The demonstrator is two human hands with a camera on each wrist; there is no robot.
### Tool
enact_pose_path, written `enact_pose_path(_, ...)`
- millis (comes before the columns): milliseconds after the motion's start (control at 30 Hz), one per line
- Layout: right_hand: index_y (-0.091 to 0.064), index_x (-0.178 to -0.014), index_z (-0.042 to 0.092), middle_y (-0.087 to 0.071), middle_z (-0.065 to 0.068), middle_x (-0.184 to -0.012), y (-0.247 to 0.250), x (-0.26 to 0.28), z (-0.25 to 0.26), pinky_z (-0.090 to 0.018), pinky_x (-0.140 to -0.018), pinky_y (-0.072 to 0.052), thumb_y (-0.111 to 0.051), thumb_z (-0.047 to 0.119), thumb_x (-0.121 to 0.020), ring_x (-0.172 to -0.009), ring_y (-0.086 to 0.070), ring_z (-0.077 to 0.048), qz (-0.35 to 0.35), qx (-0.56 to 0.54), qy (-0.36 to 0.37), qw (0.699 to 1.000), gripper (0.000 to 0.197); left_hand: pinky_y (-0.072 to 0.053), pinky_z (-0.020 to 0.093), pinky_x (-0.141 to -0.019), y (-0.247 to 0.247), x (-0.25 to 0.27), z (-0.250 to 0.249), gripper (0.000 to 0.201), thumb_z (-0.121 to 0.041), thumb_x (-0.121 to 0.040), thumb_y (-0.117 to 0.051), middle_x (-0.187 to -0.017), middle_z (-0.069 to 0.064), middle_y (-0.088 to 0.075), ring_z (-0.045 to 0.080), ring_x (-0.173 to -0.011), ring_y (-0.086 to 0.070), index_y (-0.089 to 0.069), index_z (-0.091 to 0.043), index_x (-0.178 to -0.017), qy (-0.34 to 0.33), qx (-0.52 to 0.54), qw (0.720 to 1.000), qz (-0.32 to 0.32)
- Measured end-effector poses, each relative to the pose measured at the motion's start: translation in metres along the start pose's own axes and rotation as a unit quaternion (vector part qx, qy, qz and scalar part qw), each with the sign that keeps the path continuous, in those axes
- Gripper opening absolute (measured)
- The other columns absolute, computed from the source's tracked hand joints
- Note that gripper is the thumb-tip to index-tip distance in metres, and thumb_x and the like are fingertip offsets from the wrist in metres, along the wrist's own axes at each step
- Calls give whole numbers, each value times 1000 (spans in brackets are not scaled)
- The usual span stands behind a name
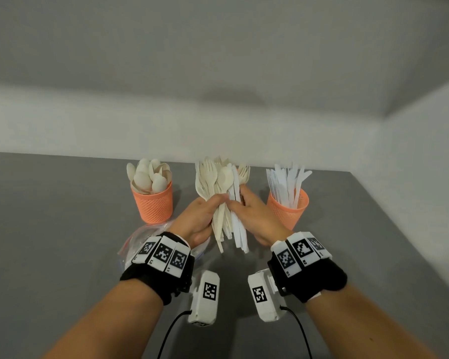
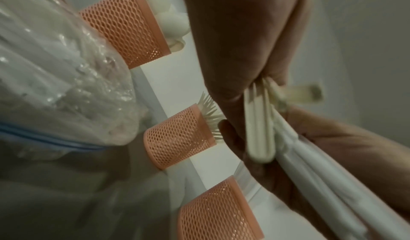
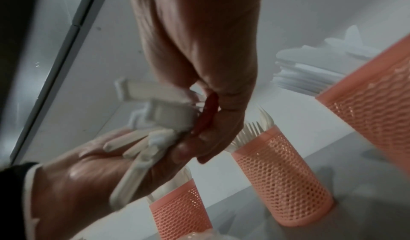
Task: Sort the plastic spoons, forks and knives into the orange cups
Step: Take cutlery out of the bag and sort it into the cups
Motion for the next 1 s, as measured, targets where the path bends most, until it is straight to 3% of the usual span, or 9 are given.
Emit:
enact_pose_path(100,-43,-127,17,-60,-8,-116,5,3,-1,-36,-84,-56,-48,11,-93,-102,-63,-24,22,58,3,998,35,-59,34,-76,-3,0,4,25,1,-89,-52,-100,19,-68,24,-86,-70,-58,3,-114,-25,1,1000,0)
enact_pose_path(233,-31,-138,29,-58,-2,-111,11,8,-3,-37,-56,-60,-41,12,-97,-81,-68,-23,62,-5,-53,997,46,-59,38,-72,-1,-1,1,27,9,-85,-50,-93,19,-67,27,-78,-69,-58,4,-110,-36,-24,998,-45)
enact_pose_path(400,-40,-134,20,-59,-6,-84,20,11,-9,-22,-46,-49,-40,13,-99,-59,-57,-15,48,-43,-66,996,36,-59,32,-56,-2,2,-4,23,15,-82,-49,-77,18,-68,24,-60,-69,-60,5,-101,-36,-28,996,-70)
enact_pose_path(500,-51,-121,9,-56,-5,-78,23,10,-17,-20,-42,-39,-42,17,-98,-52,-47,-11,41,-92,-74,992,26,-59,33,-59,-4,0,-5,19,14,-82,-52,-78,20,-66,23,-59,-68,-62,4,-95,-47,-70,993,-85)
enact_pose_path(600,-55,-115,8,-51,-3,-71,25,10,-21,-18,-41,-35,-42,15,-98,-50,-43,-10,25,-79,-73,994,22,-57,28,-54,-8,-1,-4,16,14,-82,-53,-70,16,-68,19,-55,-68,-62,3,-88,-56,-86,990,-102)
enact_pose_path(667,-53,-111,12,-48,0,-68,30,10,-21,-19,-44,-35,-39,14,-98,-52,-42,-9,-3,6,-59,998,19,-56,26,-52,-9,-2,-4,16,15,-82,-54,-61,11,-69,17,-54,-68,-61,1,-84,-60,-75,989,-108)
enact_pose_path(733,-51,-106,15,-48,3,-69,38,10,-17,-22,-51,-38,-37,17,-99,-57,-43,-10,-36,74,-14,996,17,-56,25,-52,-7,-4,-5,14,13,-82,-54,-64,11,-68,16,-56,-69,-60,1,-86,-61,-62,990,-110)
enact_pose_path(833,-49,-103,24,-50,6,-72,60,6,-3,-17,-53,-42,-36,19,-99,-59,-48,-5,-129,22,71,989,14,-56,24,-52,-6,-5,-5,11,9,-84,-55,-71,12,-67,15,-59,-70,-60,0,-89,-56,-38,994,-91)
enact_pose_path(1000,-46,-106,13,-54,9,-77,117,-17,-1,-9,-70,-45,-36,18,-100,-61,-53,8,-305,-5,178,936,12,-56,24,-59,-12,1,-4,13,0,-91,-49,-69,3,-65,10,-59,-65,-60,-5,-86,-40,-25,999,8)
Point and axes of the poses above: each hand's wrist, its own x-axis away from the middle knuckle, its own y-axis out of the back of the hand, z = x × y, the point moved 1 cm from there along -x, towards the middle knuckle
